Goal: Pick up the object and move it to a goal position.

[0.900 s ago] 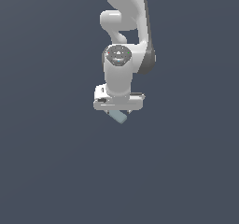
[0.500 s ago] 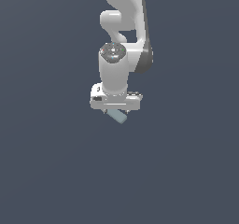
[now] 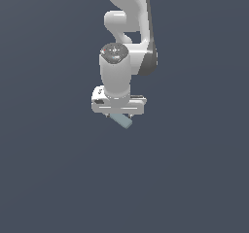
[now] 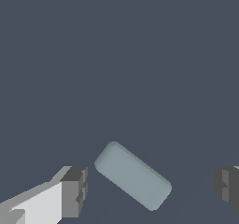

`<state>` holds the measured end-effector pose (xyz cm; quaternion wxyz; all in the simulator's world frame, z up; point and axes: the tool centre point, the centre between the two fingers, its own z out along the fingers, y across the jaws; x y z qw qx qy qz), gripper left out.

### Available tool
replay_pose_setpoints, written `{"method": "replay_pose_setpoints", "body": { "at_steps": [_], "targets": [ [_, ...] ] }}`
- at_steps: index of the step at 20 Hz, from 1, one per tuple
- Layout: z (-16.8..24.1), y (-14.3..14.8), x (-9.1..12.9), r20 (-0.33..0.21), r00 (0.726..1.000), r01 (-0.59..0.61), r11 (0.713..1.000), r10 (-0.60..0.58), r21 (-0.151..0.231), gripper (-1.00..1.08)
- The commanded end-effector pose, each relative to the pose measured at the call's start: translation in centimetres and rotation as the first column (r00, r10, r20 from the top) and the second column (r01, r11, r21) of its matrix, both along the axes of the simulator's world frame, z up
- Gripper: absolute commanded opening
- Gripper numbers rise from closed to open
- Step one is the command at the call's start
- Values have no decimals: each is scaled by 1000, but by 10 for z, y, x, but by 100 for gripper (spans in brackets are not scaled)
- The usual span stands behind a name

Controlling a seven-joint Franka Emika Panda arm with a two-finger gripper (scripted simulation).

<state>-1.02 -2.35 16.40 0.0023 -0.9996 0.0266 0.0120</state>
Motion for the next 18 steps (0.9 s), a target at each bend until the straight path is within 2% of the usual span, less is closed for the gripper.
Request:
{"method": "replay_pose_setpoints", "body": {
  "at_steps": [1,11,15,18],
  "targets": [
    [-2,-1,-1,0,1000,-11,1000,11,-1,100],
    [-21,-4,-13,1,988,-153,988,153,-6,100],
    [-33,-6,-22,2,969,-248,969,248,-9,100],
    [-44,-7,-30,2,944,-331,944,331,-10,100]
  ]
}}
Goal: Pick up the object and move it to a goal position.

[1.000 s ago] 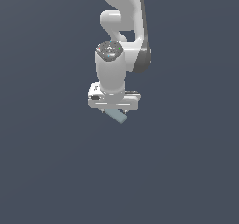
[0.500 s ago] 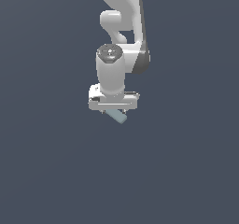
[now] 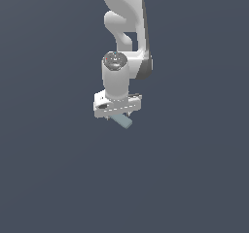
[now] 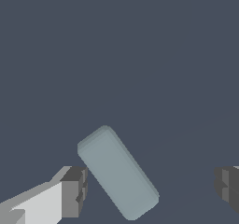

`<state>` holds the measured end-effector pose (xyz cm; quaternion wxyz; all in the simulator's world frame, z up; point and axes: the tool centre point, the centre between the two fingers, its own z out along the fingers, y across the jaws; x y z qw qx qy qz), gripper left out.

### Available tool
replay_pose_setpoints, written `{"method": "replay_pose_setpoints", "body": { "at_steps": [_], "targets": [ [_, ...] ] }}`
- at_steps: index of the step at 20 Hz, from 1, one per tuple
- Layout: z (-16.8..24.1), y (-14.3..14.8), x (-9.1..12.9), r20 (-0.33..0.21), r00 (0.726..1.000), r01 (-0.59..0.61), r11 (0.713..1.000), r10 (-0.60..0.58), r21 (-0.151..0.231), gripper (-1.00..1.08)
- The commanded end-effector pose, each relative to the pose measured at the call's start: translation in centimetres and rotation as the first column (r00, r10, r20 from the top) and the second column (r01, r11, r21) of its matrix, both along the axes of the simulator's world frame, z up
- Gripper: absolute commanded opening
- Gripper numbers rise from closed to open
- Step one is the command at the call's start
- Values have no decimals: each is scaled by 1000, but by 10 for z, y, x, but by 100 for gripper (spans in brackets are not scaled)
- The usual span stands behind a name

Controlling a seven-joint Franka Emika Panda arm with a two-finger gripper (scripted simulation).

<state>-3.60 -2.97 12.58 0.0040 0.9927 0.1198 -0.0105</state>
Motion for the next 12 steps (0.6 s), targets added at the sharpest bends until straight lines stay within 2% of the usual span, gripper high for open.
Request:
{"method": "replay_pose_setpoints", "body": {
  "at_steps": [1,6,12],
  "targets": [
    [-9,-1,-7,1,997,-73,997,73,-1,100],
    [-25,-1,-21,3,975,-221,975,221,0,100],
    [-43,1,-39,8,922,-388,922,388,4,100]
  ]
}}
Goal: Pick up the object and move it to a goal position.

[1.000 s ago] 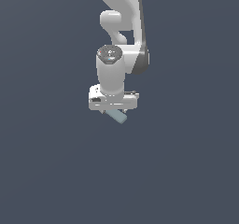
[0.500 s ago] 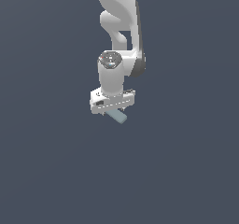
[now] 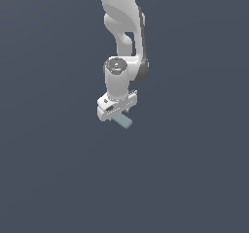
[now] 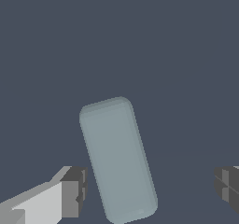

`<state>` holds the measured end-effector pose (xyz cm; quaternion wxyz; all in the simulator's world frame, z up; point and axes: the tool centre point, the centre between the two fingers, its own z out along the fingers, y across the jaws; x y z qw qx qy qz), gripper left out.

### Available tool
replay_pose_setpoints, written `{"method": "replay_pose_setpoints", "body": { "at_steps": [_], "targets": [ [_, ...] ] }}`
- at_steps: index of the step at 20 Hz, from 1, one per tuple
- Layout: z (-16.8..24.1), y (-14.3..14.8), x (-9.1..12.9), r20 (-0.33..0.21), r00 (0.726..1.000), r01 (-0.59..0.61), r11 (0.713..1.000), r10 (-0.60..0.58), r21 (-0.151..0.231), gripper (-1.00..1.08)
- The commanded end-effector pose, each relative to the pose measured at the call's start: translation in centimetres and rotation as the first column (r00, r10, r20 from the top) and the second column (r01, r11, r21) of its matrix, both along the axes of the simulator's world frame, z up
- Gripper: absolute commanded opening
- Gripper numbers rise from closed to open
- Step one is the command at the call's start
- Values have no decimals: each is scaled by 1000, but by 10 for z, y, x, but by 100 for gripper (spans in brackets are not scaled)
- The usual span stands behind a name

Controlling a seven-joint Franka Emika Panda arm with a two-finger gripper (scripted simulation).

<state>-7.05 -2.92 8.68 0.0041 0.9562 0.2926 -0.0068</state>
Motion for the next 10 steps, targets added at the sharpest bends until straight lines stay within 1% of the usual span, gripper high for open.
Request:
{"method": "replay_pose_setpoints", "body": {
  "at_steps": [1,5,10],
  "targets": [
    [-7,1,-7,2,998,-70,998,70,2,100],
    [-15,3,-16,5,988,-156,988,156,6,100],
    [-21,5,-24,9,974,-228,974,228,10,100]
  ]
}}
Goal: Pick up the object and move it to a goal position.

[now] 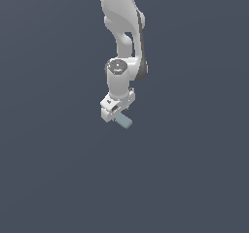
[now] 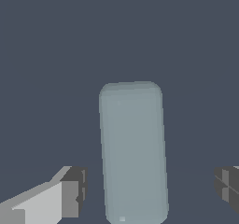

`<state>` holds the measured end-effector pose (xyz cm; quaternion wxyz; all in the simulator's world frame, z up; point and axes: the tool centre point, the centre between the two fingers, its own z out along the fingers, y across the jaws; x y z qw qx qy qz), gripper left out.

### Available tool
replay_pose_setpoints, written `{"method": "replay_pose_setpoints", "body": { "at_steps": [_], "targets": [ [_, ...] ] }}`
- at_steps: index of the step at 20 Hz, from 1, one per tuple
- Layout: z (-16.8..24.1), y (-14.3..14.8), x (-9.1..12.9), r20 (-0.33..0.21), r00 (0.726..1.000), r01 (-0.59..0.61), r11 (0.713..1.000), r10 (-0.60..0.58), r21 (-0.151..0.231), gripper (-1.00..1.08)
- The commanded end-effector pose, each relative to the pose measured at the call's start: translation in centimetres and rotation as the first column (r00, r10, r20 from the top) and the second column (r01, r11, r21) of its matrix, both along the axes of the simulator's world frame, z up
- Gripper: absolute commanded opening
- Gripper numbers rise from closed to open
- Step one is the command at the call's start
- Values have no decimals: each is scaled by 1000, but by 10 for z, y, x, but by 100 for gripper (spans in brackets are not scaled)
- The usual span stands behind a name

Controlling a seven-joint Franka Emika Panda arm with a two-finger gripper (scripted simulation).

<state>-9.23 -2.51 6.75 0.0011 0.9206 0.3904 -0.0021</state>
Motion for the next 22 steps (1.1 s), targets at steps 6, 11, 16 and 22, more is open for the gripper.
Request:
{"method": "replay_pose_setpoints", "body": {
  "at_steps": [6,11,16,22],
  "targets": [
    [-5,2,-6,3,998,-59,998,59,4,100],
    [-7,1,-6,2,998,-55,998,55,3,100],
    [-23,2,-7,2,998,-58,998,58,3,100],
    [-48,2,-7,3,998,-60,998,60,3,100]
  ]
}}
